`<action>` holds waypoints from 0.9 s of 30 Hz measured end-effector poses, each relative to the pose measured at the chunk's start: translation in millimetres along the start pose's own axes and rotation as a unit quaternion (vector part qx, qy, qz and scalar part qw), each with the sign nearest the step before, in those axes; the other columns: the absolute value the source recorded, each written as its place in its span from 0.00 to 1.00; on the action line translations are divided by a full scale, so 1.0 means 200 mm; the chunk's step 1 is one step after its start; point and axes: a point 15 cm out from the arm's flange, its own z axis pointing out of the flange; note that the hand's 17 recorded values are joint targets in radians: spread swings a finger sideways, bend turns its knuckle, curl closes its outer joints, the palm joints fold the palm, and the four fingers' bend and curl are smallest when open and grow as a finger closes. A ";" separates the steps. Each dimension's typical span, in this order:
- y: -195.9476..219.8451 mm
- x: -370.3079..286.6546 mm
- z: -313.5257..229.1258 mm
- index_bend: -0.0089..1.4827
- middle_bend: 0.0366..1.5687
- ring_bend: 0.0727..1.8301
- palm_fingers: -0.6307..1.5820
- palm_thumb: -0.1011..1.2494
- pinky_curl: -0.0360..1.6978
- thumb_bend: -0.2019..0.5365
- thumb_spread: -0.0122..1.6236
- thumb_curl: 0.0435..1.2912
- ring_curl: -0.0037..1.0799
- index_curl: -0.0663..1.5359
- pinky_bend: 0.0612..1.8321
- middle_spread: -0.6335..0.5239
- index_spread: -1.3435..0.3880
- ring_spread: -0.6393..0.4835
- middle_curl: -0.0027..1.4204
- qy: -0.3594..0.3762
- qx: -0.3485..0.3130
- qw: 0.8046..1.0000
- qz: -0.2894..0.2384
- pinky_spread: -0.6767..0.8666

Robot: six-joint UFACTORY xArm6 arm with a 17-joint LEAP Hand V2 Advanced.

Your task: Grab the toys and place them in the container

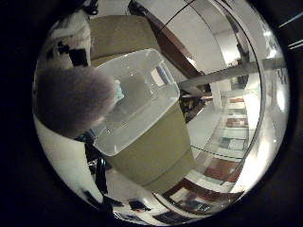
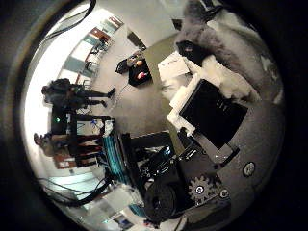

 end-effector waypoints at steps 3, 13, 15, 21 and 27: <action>0.00 0.07 0.02 0.81 0.87 0.76 0.81 0.80 0.49 0.24 0.55 0.52 0.58 0.47 0.73 0.46 0.67 0.41 0.45 0.014 0.011 1.000 0.007 0.31; 0.00 0.15 0.10 0.74 0.84 0.74 0.80 0.79 0.47 0.24 0.54 0.49 0.59 0.47 0.72 0.46 0.65 0.39 0.45 0.022 0.013 1.000 0.015 0.30; -0.01 0.17 0.11 0.70 0.82 0.73 0.80 0.78 0.45 0.23 0.52 0.49 0.58 0.47 0.71 0.46 0.64 0.40 0.44 0.027 0.018 0.999 0.015 0.29; -0.02 0.26 0.10 0.47 0.74 0.67 0.74 0.70 0.39 0.22 0.46 0.48 0.53 0.45 0.67 0.43 0.60 0.40 0.42 0.036 0.022 0.999 0.022 0.24; 0.03 0.32 0.10 0.26 0.58 0.67 0.54 0.68 0.38 0.24 0.53 0.45 0.52 0.42 0.63 0.40 0.55 0.40 0.40 0.043 0.016 0.999 0.021 0.22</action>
